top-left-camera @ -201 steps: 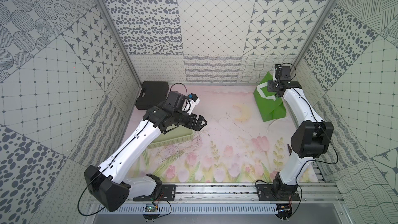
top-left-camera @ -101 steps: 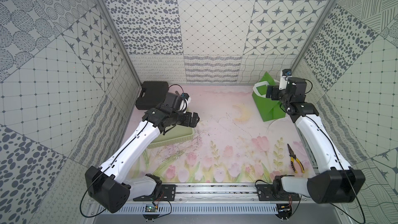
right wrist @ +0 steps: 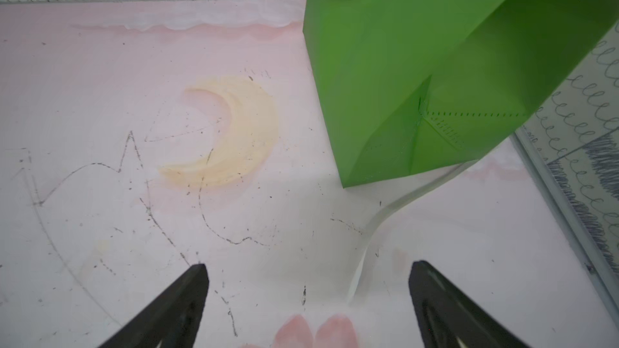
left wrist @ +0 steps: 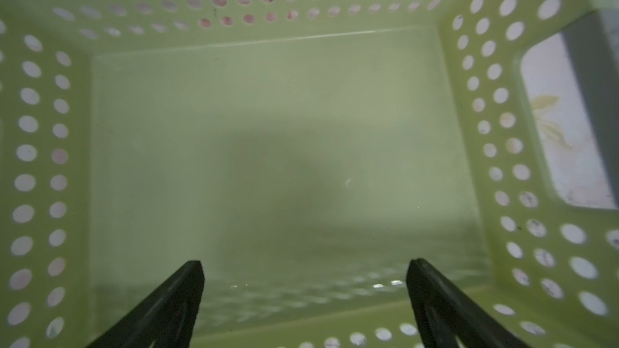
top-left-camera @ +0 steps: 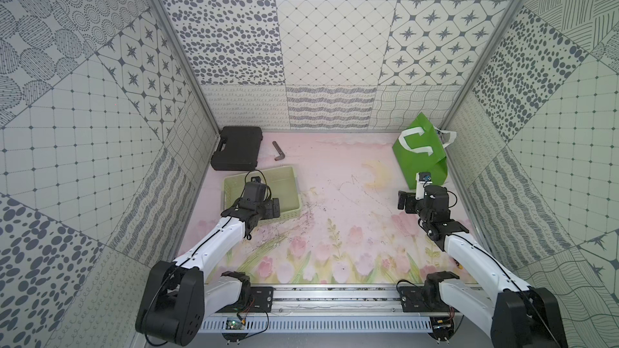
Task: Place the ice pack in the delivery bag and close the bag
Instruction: Reset both arms
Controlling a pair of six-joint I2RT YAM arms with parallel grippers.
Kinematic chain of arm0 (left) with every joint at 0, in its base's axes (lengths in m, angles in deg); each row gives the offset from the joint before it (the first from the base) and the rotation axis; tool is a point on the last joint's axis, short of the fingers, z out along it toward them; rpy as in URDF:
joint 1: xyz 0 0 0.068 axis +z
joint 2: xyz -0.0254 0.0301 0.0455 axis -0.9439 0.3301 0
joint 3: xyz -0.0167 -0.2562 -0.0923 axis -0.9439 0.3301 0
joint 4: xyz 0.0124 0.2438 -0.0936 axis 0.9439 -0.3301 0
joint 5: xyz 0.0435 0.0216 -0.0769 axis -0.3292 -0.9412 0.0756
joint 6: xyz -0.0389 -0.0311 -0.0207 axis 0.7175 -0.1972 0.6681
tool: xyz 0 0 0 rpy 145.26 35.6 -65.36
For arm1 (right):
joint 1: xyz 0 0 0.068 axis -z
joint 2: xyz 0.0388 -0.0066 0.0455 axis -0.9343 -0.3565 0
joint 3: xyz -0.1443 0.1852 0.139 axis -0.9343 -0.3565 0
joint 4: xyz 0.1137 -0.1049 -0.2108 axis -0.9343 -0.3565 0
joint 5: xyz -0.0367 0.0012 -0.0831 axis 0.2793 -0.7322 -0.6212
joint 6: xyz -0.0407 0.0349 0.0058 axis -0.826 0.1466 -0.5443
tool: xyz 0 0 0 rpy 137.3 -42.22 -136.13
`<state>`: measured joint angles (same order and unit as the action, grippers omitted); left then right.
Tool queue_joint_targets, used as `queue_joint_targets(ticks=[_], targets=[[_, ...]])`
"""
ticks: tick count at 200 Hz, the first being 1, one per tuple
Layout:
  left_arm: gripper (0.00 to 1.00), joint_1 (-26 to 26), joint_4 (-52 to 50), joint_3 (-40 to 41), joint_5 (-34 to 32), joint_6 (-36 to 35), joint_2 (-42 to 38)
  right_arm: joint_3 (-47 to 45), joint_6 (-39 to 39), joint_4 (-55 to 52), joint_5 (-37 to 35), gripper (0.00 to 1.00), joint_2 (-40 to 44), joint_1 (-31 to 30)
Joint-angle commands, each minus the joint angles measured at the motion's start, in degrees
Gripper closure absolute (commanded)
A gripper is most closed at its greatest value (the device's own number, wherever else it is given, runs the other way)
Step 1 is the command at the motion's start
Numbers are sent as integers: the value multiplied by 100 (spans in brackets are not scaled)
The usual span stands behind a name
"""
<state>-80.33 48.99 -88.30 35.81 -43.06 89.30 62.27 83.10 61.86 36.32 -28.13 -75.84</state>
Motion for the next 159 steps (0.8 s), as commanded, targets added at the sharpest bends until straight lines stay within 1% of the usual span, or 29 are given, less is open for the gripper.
queue_joint_targets(ticks=[1, 20, 27, 37, 48, 59, 66, 78, 85, 91, 104, 107, 109, 116, 119, 127, 136, 146, 155, 159], targets=[[1, 64, 3204, 675, -566, -670, 402, -74, -103, 2016, -365, 2, -459, -23], [1, 66, 4305, 906, -358, -1002, 817, -88, -336, 2941, -314, 1, -1165, -14], [1, 74, 4382, 839, -212, -1052, 931, -71, -366, 3203, -286, 1, -1434, -13], [1, 81, 4811, 870, -89, -1231, 1123, -61, -427, 3566, -200, 1, -1779, -16], [1, 93, 4733, 747, 69, -1374, 1242, -70, -506, 3983, -56, 1, -2106, -13], [1, 109, 4928, 757, 248, -1531, 1362, -22, -548, 4078, 44, 2, -2340, -13], [1, 151, 5226, 847, 367, -1594, 1487, -2, -548, 4061, 87, 1, -2470, -6], [1, 222, 5666, 923, 362, -1620, 1726, -108, -500, 4457, 114, 2, -2647, 48], [1, 307, 5499, 840, 388, -1461, 1760, -131, -432, 4453, 182, 1, -2659, 113], [1, 436, 5381, 805, 606, -1351, 1764, -137, -380, 4475, 209, 1, -2709, 158], [1, 674, 5855, 881, 1058, -1258, 2117, -210, -368, 5042, 194, 1, -3023, 171], [1, 722, 6129, 931, 1075, -1249, 2218, -208, -363, 5015, 216, 1, -3024, 178], [1, 751, 6141, 939, 1074, -1204, 2219, -189, -363, 4951, 238, 1, -3009, 186], [1, 814, 5532, 806, 1107, -1042, 2031, -80, -349, 4509, 299, 2, -2886, 208], [0, 812, 5521, 797, 1129, -1053, 2051, -54, -344, 4409, 362, 1, -2862, 230], [1, 795, 6012, 907, 1102, -1172, 2190, -72, -324, 4556, 425, 1, -2911, 267], [1, 803, 5559, 813, 1082, -1081, 2061, -67, -331, 4500, 432, 1, -2900, 268], [1, 797, 5943, 895, 1077, -1157, 2178, -74, -338, 4526, 419, 1, -2889, 268], [1, 791, 5606, 819, 1085, -1088, 2080, -69, -340, 4496, 428, 1, -2887, 268], [1, 792, 5645, 822, 1081, -1088, 2096, -66, -344, 4493, 437, 2, -2887, 268]])
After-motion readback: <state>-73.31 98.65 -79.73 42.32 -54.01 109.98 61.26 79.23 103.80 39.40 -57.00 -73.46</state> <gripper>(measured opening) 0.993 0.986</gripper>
